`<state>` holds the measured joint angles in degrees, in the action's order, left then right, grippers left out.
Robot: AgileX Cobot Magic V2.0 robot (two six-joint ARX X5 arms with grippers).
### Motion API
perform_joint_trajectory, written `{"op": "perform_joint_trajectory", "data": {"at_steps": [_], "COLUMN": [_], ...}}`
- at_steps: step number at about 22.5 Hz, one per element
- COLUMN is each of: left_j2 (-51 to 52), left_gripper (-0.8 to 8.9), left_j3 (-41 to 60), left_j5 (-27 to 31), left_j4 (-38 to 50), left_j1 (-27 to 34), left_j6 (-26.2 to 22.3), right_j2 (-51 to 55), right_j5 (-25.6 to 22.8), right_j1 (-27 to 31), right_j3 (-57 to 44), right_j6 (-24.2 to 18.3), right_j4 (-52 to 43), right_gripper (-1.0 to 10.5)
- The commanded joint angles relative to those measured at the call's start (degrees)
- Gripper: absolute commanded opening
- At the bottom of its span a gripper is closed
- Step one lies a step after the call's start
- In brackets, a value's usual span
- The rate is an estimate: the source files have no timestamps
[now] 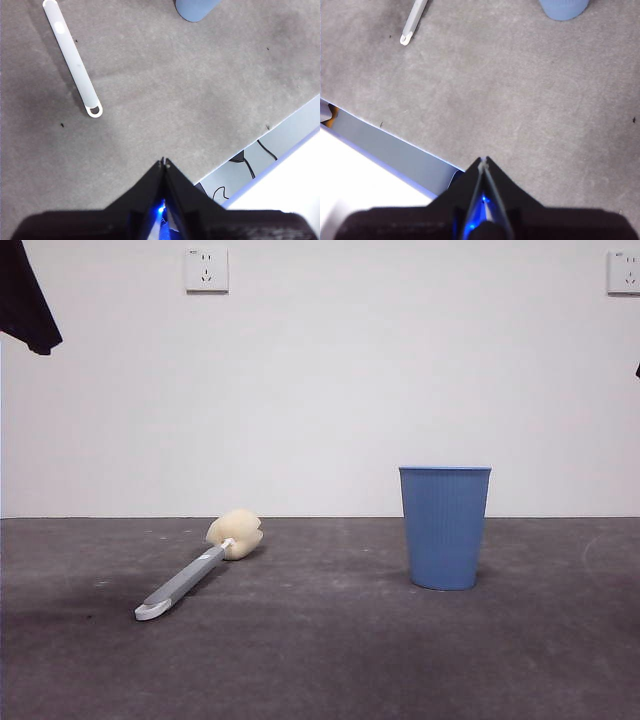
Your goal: Pick up the cup brush,pick up the cup,insert the brush into the cup,clean the cup,put the cup brush back,put the cup back to the fixed position on the table
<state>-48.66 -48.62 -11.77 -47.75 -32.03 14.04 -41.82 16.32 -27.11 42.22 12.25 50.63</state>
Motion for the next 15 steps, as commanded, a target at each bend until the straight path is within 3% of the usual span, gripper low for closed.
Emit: {"op": "perform_joint_trajectory", "data": {"at_steps": [1,3,5,8,9,12,15], "left_j2": [0.1,0.7,3.4,9.4,11.8,21.3,29.1], "left_gripper": [-0.03,-0.03,-0.02,-0.02,-0.02,-0.03,-0.02], "left_j3": [0.5,0.5,0.5,1.7,2.8,10.2,20.0], "left_j5": [-0.3,-0.3,4.5,4.2,3.4,3.1,5.7], "left_j4": [0.2,0.2,3.8,20.5,25.9,40.9,48.1], "left_j1": [-0.1,-0.2,1.5,8.7,11.5,21.3,27.7], "left_j6": [-0.7,-0.8,-5.4,-15.9,-17.4,-18.6,-18.8], "right_j2": [0.1,0.1,0.1,0.1,0.1,0.1,0.1], "right_j5": [-0.2,-0.2,-0.2,-0.2,-0.2,-0.2,-0.2], "right_j1": [-0.1,-0.1,-0.1,0.0,0.0,0.0,0.0], "right_j3": [0.3,0.3,0.3,0.3,0.3,0.3,0.3], "right_j6": [0.3,0.3,0.3,0.3,0.3,0.3,0.3], "right_j4": [-0.2,-0.2,-0.2,-0.2,-0.2,-0.2,-0.2], "right_gripper": [0.0,0.0,0.0,0.0,0.0,0.0,0.0]}}
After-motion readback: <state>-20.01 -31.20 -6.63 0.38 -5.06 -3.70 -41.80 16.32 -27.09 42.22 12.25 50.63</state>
